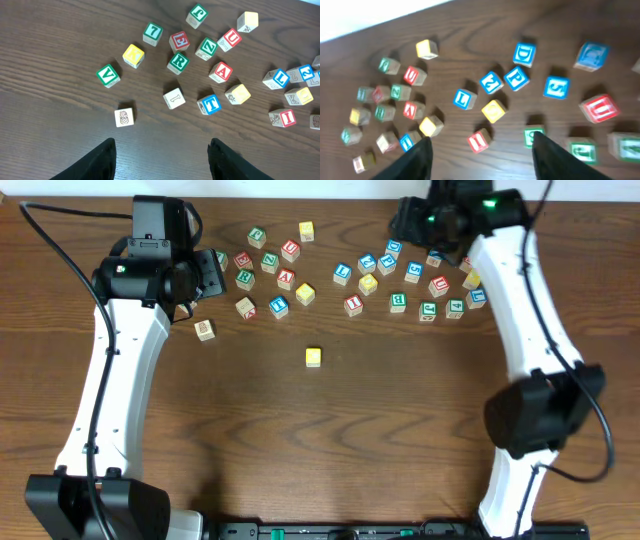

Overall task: Spell out CORL
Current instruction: 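Move the right gripper over the cluster and grasp the yellow O block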

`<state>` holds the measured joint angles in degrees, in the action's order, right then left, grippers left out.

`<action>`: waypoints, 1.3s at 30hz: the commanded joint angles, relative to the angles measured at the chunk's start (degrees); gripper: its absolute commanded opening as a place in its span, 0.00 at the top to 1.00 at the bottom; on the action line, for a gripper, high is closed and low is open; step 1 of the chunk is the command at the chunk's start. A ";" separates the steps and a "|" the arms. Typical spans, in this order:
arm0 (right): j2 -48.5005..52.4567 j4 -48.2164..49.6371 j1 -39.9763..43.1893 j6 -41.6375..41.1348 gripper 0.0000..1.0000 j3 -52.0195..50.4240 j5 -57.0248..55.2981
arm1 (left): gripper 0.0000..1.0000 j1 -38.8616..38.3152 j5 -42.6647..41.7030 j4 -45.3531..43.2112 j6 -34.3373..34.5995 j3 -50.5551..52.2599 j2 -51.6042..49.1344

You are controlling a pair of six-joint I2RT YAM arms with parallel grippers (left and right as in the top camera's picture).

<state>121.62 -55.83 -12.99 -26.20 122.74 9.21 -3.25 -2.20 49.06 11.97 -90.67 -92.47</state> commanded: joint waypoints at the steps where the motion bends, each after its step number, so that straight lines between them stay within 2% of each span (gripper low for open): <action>1: 4.48 1.36 -1.79 -8.79 0.45 1.01 -1.86 | 0.42 0.13 0.74 0.13 -0.57 -1.05 0.72; 14: 13.31 3.32 -5.88 -17.46 0.46 1.01 -6.69 | 0.42 0.04 0.74 0.15 -0.55 0.24 0.72; 27: 14.53 0.35 -5.86 -17.99 0.49 0.83 -9.09 | 0.42 0.04 0.74 0.17 -0.55 0.24 0.72; 39: 18.88 3.37 -5.86 -18.58 0.50 0.83 -8.85 | 0.42 0.07 0.74 0.35 -0.55 0.46 0.70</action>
<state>139.13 -53.04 -18.74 -43.70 122.78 1.26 -3.27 -2.20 49.19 11.94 -90.67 -92.47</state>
